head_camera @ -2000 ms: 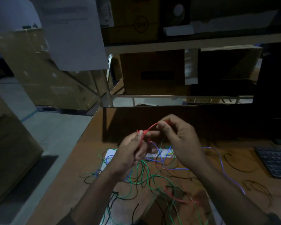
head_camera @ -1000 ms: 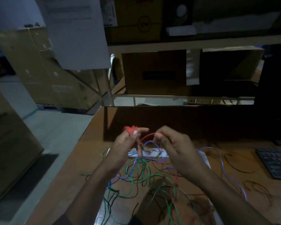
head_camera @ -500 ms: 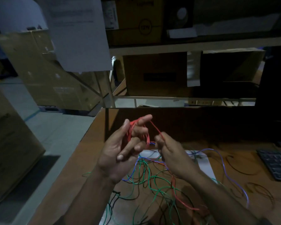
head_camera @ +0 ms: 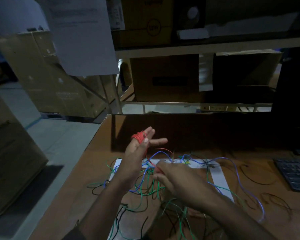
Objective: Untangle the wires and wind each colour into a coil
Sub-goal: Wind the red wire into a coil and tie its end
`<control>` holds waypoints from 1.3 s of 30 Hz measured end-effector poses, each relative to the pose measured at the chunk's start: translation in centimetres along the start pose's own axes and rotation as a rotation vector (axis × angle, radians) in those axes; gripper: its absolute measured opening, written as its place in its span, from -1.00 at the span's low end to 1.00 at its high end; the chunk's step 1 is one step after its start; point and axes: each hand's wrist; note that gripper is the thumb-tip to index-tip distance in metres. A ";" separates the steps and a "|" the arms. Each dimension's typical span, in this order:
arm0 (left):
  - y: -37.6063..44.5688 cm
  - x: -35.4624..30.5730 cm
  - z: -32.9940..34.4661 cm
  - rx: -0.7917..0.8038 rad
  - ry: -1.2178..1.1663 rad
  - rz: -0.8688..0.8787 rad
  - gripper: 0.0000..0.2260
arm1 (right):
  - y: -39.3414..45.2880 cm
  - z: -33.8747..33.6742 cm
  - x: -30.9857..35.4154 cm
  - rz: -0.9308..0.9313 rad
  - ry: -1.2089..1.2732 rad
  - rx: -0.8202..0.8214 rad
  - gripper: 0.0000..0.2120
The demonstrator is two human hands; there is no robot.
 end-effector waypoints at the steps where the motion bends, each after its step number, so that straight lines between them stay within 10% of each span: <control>1: -0.2 0.1 0.0 0.038 0.058 -0.017 -0.67 | 0.0 -0.6 -0.1 -0.010 -0.021 -0.087 -0.71; 11: -1.9 -1.8 1.3 0.105 -0.189 -0.057 -0.67 | 1.4 -3.4 -2.6 0.090 0.253 -0.656 -0.68; 21: -2.4 -3.7 0.0 0.260 -0.486 -0.079 -0.62 | 2.4 -1.6 -4.5 0.100 0.408 -0.548 -0.78; 28: -1.7 -4.2 0.3 0.273 -0.691 -0.021 -0.70 | 0.9 3.3 -3.7 0.166 0.296 -0.104 -0.71; 39: -0.3 -2.3 -2.0 0.113 -0.418 0.038 -0.88 | -1.5 -0.7 0.4 -0.055 0.078 -0.198 -0.73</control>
Point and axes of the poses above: each hand's wrist, its own y-axis towards the middle knuckle, its own z-axis out of the palm, x = y × z, and after that the axes turned 1 degree about -x, right-handed
